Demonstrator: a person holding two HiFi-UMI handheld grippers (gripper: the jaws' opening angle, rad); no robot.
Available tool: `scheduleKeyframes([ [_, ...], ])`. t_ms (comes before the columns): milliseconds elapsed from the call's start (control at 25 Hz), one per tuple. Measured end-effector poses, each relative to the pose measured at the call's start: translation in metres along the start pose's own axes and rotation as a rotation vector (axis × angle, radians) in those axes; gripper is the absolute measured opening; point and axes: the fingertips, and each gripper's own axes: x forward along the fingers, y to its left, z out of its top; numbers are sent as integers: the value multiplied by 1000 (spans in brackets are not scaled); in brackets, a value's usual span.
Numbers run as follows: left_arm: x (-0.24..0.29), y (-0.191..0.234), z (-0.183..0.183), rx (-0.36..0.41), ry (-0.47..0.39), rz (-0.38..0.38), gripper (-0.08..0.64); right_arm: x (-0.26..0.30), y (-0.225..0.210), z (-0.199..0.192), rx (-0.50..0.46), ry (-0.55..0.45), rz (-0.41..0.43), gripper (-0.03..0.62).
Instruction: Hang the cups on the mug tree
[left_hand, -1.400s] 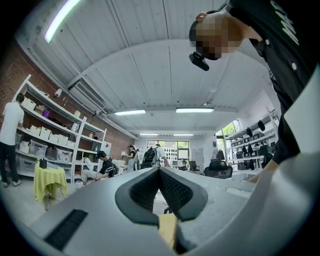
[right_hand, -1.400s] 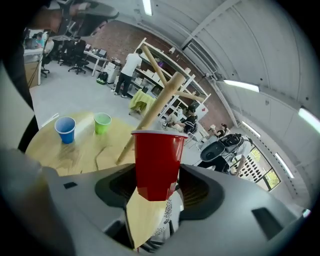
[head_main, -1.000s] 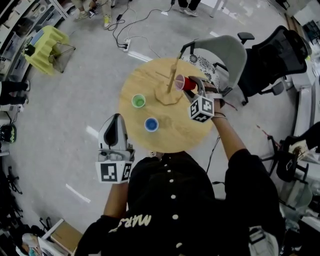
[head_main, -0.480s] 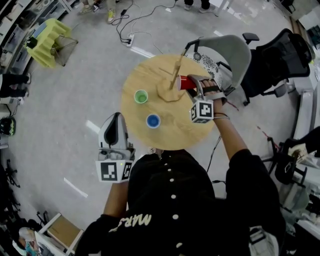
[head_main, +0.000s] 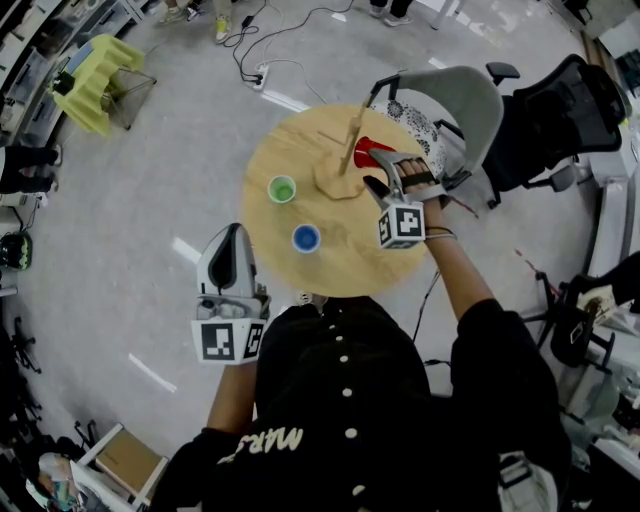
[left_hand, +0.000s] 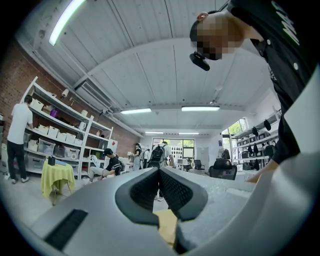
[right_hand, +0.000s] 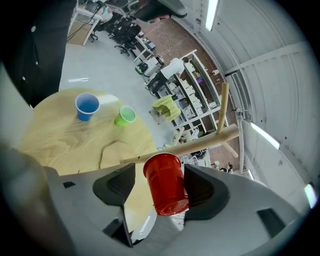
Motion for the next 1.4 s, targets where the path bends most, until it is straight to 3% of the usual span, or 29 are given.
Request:
scheduleKeyframes([
  [240, 1, -4, 3, 5, -10, -8, -6, -9, -2, 5, 106, -24, -12, 305],
  [560, 3, -3, 17, 20, -38, -14, -6, -66, -3, 35, 597, -145, -10, 311],
  [680, 6, -2, 20, 26, -42, -18, -6, -81, 5, 38, 720, -170, -15, 311],
  [920, 8, -4, 19, 34, -35, -29, -6, -86, 32, 33, 802, -156, 14, 310],
  [1120, 9, -3, 11, 31, -11, -30, -6, -79, 62, 49, 855, -234, 72, 310],
  [1400, 0, 8, -9, 38, 35, -3, -6, -52, 141, 79, 838, -262, 263, 330],
])
